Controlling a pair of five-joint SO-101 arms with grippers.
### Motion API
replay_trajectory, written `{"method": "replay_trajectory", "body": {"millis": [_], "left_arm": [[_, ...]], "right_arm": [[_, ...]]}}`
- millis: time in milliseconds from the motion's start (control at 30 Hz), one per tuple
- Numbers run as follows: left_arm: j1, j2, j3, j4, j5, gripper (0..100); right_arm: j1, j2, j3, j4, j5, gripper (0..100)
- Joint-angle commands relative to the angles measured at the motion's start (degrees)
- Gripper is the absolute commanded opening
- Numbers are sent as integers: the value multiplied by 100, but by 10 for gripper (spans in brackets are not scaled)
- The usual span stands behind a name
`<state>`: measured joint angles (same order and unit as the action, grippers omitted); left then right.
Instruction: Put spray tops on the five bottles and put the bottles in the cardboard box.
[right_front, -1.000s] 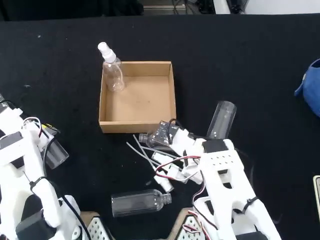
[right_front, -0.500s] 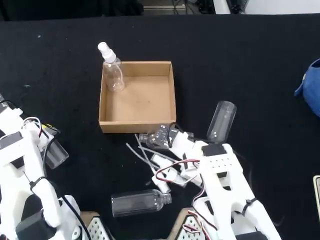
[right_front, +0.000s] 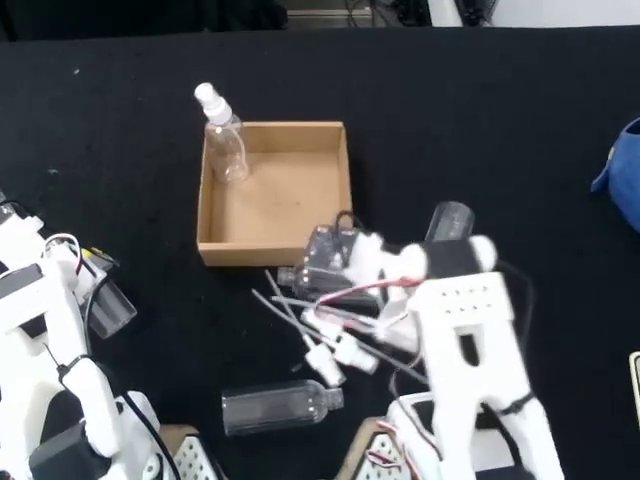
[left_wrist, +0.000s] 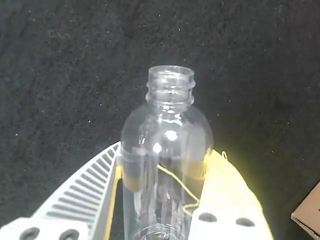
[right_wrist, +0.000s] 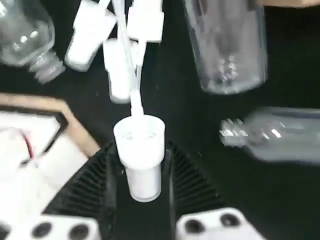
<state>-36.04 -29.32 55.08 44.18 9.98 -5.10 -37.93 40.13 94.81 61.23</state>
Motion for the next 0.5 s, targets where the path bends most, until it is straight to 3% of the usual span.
{"method": "replay_trajectory", "body": {"millis": [0, 133, 233, 333, 467], "left_arm": [[4, -237, -31, -62, 44, 30], [4, -237, -31, -70, 53, 30], [4, -237, -31, -79, 53, 30], [4, -237, -31, -62, 53, 30], [13, -237, -31, -44, 53, 30]], "right_arm": [[1187, 356, -1095, 185, 378, 11], [2532, 365, -1262, -466, 369, 11], [3332, 374, -884, -1213, -105, 11], [4044, 374, -374, -2295, -1196, 15], [4703, 470, 233, -3367, -3191, 15]]}}
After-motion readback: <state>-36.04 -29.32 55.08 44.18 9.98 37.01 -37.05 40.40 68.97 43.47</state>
